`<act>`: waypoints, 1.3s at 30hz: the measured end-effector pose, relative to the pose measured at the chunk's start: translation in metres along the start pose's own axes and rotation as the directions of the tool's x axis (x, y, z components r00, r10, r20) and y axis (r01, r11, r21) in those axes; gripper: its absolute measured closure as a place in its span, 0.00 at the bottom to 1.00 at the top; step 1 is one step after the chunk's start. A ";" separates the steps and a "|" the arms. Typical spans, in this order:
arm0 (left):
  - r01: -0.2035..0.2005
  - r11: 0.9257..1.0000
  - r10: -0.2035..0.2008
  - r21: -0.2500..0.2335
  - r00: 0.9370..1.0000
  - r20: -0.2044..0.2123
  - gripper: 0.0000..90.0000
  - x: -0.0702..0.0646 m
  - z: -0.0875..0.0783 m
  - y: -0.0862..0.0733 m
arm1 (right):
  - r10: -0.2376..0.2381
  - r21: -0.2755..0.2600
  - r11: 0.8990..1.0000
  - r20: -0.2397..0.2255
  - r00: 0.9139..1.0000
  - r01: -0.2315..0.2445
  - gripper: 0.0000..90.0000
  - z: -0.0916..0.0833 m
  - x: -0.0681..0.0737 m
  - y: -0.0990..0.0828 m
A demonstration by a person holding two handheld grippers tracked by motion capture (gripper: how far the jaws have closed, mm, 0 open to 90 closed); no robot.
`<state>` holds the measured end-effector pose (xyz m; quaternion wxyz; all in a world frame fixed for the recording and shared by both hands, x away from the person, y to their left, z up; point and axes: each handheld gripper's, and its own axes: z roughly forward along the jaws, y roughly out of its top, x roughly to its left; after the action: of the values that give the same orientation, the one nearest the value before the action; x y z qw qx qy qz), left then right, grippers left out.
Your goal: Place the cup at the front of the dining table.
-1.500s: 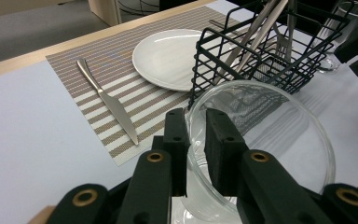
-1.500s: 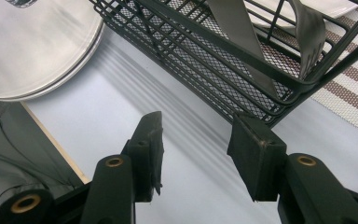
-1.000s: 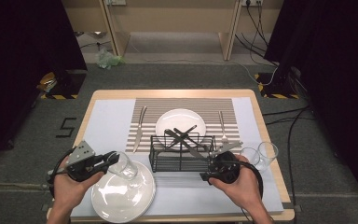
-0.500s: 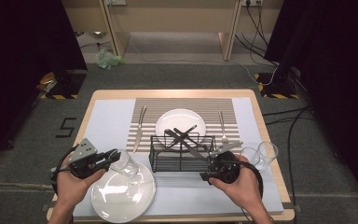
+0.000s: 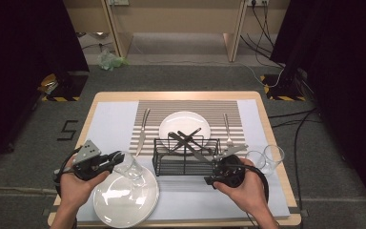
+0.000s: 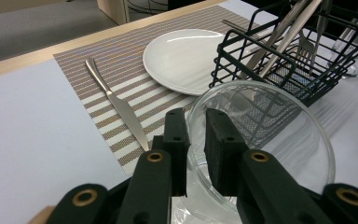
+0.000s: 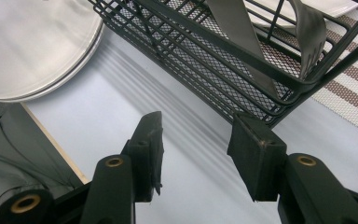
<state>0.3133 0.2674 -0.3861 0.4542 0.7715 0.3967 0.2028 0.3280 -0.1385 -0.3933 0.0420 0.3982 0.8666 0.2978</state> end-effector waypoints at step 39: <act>0.023 1.000 -0.023 0.006 1.000 -0.013 0.87 0.008 0.018 0.005 | -0.005 0.004 1.000 -0.003 1.000 0.005 0.60 0.002 0.000 0.000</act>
<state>0.3324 0.2628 -0.3907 0.4516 0.7669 0.4091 0.2013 0.3286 -0.1376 -0.3947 0.0408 0.3956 0.8682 0.2967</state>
